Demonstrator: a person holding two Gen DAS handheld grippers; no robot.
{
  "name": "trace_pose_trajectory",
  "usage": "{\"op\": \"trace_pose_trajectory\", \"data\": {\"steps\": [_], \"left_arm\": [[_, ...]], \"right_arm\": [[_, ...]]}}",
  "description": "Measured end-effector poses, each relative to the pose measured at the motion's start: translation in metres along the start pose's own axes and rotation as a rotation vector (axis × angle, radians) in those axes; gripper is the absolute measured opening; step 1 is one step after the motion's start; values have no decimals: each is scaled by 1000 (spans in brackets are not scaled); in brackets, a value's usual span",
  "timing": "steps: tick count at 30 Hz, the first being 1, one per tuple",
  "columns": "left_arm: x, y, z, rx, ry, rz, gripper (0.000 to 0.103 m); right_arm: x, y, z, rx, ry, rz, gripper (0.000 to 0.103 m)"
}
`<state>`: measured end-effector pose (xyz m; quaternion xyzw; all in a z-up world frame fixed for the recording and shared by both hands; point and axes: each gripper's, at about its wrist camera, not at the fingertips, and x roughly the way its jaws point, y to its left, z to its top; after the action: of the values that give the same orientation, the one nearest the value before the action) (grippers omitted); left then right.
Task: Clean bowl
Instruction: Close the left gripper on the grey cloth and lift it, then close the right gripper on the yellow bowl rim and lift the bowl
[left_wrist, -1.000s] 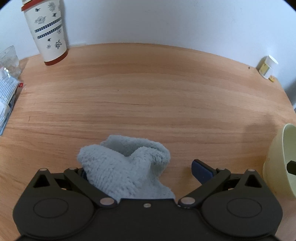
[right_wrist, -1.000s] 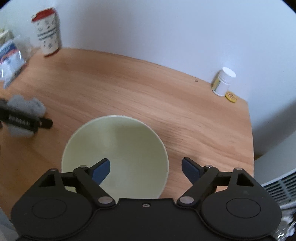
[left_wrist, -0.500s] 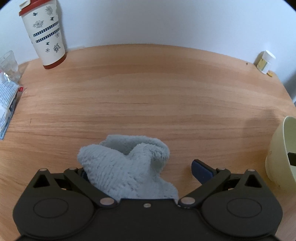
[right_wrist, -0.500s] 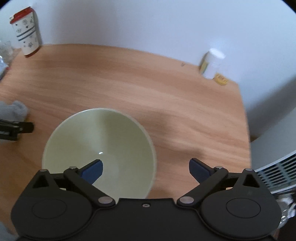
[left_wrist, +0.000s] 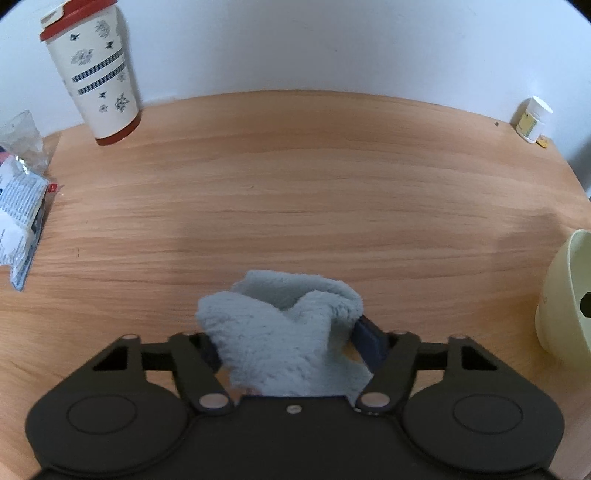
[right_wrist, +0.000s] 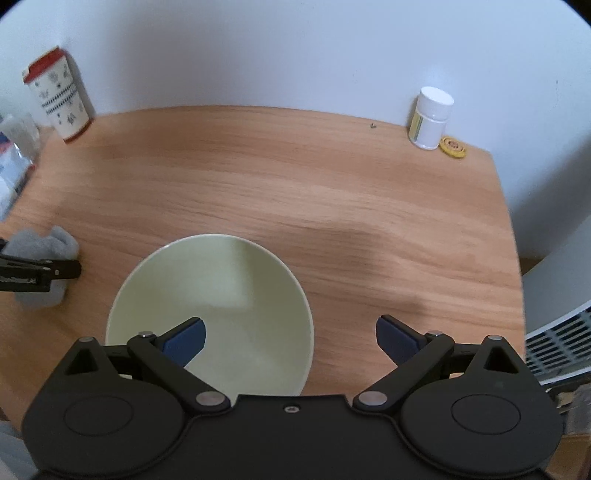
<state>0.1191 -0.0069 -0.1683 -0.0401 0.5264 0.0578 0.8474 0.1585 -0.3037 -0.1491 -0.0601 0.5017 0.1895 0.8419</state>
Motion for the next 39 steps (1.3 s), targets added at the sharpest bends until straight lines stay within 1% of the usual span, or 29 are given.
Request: {"op": "trace_pose_trajectory", "data": {"steps": [4, 5, 6, 8, 9, 10, 11, 13, 16, 19, 21, 25, 26, 27, 32, 36, 38, 39], "left_arm": [[-3, 7, 0, -19, 2, 6, 55], [-4, 9, -1, -27, 2, 5, 54], [-6, 12, -1, -32, 0, 2, 53], [-8, 15, -1, -37, -8, -6, 45], [-10, 16, -1, -40, -10, -9, 43], [-11, 17, -1, -41, -11, -11, 38], [-11, 18, -1, -39, -12, -17, 36], [-13, 20, -1, -43, -13, -26, 36], [-15, 24, -2, -53, -16, -38, 34], [-17, 27, -3, -61, -18, -48, 31], [-18, 29, -3, -71, -21, -58, 29], [-22, 30, -3, -71, -34, -66, 26], [-24, 29, -3, -69, -41, -68, 26], [-27, 29, -3, -67, -49, -70, 26], [-42, 31, 1, -59, -80, -86, 26], [-56, 30, 5, -59, -108, -102, 26], [-62, 28, 8, -61, -119, -107, 26], [-66, 28, 9, -66, -125, -115, 26]], "right_arm": [[-1, -5, -2, 37, 5, 21, 100], [-2, -7, -3, 41, 1, 29, 99], [-2, -8, -3, 42, -1, 37, 97], [-3, -10, -5, 50, -2, 52, 93], [-3, -12, -6, 57, -2, 61, 86], [-2, -14, -6, 66, 2, 76, 81], [-1, -16, -6, 79, 10, 93, 74], [-1, -16, -6, 77, 10, 101, 74], [-2, -12, -6, 46, 12, 91, 69], [0, -11, -6, 51, 21, 91, 66], [2, -14, -6, 78, 34, 107, 59], [6, -17, -9, 104, 55, 143, 58], [8, -18, -10, 111, 68, 167, 50], [9, -17, -11, 114, 75, 190, 45], [13, -16, -14, 116, 80, 196, 45], [13, -11, -16, 88, 75, 158, 45], [13, -11, -17, 99, 75, 159, 42], [13, -11, -17, 107, 75, 161, 39]]}}
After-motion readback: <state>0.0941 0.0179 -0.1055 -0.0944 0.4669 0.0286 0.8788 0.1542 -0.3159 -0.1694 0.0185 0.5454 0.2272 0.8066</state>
